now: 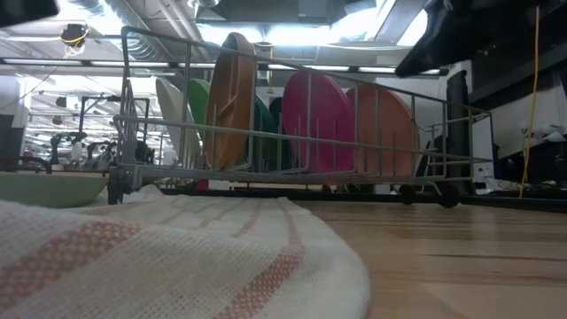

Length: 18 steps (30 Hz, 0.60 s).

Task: Sort dishes
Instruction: Put the light green plate in the dish rack

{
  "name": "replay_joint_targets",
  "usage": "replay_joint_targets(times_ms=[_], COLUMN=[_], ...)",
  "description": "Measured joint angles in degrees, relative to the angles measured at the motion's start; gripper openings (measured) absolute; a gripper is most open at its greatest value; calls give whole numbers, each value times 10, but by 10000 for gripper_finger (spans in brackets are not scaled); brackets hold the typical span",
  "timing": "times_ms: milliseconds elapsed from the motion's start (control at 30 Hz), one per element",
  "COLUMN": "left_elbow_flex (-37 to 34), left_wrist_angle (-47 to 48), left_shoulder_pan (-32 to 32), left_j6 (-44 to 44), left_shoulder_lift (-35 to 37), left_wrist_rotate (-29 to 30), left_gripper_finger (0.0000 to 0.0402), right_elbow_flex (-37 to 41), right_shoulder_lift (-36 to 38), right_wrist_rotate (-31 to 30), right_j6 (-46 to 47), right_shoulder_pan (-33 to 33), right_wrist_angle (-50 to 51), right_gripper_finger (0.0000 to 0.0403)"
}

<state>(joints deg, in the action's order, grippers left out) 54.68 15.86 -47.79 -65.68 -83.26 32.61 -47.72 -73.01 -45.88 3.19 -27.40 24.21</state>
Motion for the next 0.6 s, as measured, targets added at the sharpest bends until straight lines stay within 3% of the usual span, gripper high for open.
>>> replay_joint_targets(times_ms=[167, 333, 600], left_elbow_flex=[0, 0, 0], left_wrist_angle=[83, 102, 106], left_shoulder_pan=[0, -1, 11], left_j6=[-59, -109, -134], left_shoulder_lift=[-12, -31, -75], left_wrist_rotate=[-95, -164, -184], left_gripper_finger=[196, 196, 196], right_elbow_flex=[-24, -32, -32], right_shoulder_lift=[0, 0, 0], right_wrist_rotate=[68, 117, 155], right_j6=[0, 22, 44], right_shoulder_pan=[0, 0, 0], right_wrist_angle=[-1, -3, -1], right_gripper_finger=[39, 39, 39])
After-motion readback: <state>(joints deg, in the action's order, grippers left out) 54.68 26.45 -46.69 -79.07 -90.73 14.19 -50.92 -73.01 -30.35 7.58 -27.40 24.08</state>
